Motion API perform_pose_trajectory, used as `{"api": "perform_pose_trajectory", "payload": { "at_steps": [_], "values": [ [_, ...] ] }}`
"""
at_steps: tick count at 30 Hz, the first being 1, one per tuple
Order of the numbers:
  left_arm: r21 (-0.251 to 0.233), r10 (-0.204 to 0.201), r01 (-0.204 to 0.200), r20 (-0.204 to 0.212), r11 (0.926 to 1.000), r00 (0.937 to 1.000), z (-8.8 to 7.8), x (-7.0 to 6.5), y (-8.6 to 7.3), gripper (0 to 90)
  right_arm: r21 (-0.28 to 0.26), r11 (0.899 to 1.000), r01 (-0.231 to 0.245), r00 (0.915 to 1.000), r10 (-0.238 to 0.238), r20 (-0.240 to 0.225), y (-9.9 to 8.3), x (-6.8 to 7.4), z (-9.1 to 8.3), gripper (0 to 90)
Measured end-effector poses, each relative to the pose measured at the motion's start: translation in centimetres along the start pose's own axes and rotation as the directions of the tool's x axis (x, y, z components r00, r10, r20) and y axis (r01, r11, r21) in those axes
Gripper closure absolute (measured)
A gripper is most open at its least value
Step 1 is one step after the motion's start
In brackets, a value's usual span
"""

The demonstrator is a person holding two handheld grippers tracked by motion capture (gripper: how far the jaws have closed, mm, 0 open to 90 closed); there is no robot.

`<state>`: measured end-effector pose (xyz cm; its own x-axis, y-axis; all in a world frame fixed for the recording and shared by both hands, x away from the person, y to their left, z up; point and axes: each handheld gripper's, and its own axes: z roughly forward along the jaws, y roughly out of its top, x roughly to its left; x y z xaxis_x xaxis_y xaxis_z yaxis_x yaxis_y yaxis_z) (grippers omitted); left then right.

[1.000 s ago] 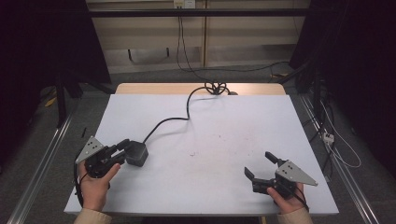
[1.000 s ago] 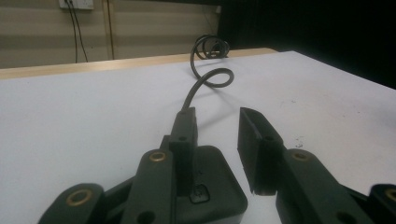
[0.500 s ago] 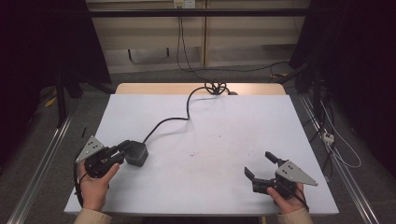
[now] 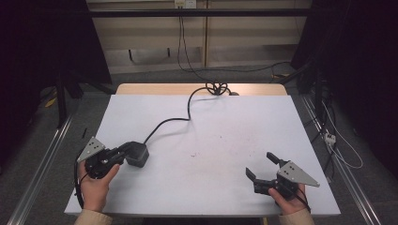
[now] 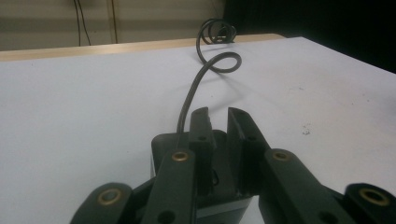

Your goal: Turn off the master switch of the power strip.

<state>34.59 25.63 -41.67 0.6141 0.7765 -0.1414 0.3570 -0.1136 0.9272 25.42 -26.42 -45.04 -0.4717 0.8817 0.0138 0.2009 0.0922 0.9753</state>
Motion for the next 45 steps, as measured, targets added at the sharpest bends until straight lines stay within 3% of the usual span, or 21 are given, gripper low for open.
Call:
{"api": "perform_pose_trajectory", "payload": {
  "at_steps": [45],
  "values": [
    [0.070, -0.018, 0.020, -0.022, 0.9973, 0.9996, 0.43, 0.03, -0.40, 89.4, -0.007, 1.000, 0.000, 1.0000, 0.000, -0.003, 0.06, -0.13, -0.08, 5.7]
  ]
}}
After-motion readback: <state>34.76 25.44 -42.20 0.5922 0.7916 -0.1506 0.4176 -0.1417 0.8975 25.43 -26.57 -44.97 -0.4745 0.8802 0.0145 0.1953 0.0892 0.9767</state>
